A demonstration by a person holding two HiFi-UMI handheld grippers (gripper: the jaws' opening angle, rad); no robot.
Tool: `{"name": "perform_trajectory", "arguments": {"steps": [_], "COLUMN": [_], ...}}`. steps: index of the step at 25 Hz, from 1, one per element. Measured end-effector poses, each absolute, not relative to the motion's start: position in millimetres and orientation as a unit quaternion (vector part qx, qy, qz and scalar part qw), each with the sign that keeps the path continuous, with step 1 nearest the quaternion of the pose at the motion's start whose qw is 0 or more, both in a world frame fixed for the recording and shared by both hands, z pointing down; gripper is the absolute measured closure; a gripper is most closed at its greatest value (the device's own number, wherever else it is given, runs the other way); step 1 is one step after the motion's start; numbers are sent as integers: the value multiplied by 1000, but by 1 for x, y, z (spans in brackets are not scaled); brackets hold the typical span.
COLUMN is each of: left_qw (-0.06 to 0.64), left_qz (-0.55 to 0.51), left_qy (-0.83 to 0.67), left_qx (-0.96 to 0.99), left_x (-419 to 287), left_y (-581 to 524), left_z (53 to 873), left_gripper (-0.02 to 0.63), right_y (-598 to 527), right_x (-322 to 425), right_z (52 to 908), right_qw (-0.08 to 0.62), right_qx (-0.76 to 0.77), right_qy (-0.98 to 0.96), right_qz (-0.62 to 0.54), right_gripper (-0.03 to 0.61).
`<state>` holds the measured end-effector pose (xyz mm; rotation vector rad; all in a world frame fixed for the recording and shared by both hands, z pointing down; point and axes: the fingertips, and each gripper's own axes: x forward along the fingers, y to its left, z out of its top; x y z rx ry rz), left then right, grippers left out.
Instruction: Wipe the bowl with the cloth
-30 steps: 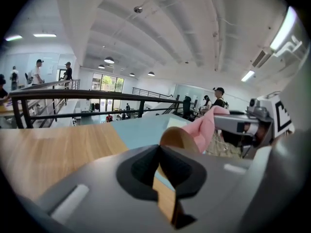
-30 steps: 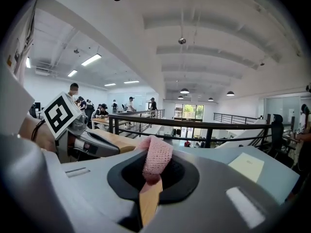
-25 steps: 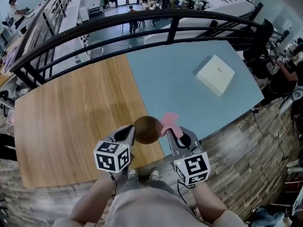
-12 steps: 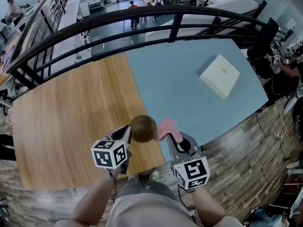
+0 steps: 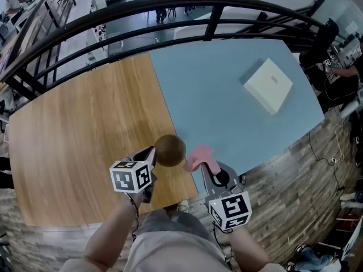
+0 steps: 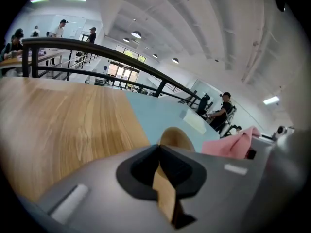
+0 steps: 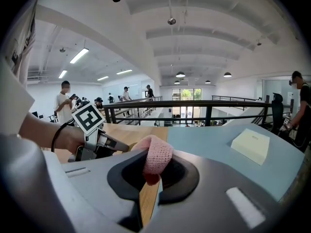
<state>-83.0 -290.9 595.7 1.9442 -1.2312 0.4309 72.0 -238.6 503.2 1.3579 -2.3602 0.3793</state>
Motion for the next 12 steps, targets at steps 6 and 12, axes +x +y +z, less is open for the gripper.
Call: {"name": "perform_trajectory", "arguments": {"steps": [6,12], "left_qw": [413,433], "left_qz": [173,178], "left_qy": [-479,-472], "left_qx": [755,747], "left_x": [-81,-83], "left_y": [-295,-299], "left_z": [634,672], "left_gripper": [606,606], "right_y": [-233,-229], "right_x": [71,65], "right_z": [537,569], "right_qw": [216,224], "right_qx": [477,474], "right_qy": [-839,-835], "right_qz": [150,165], "right_gripper": [557,557]}}
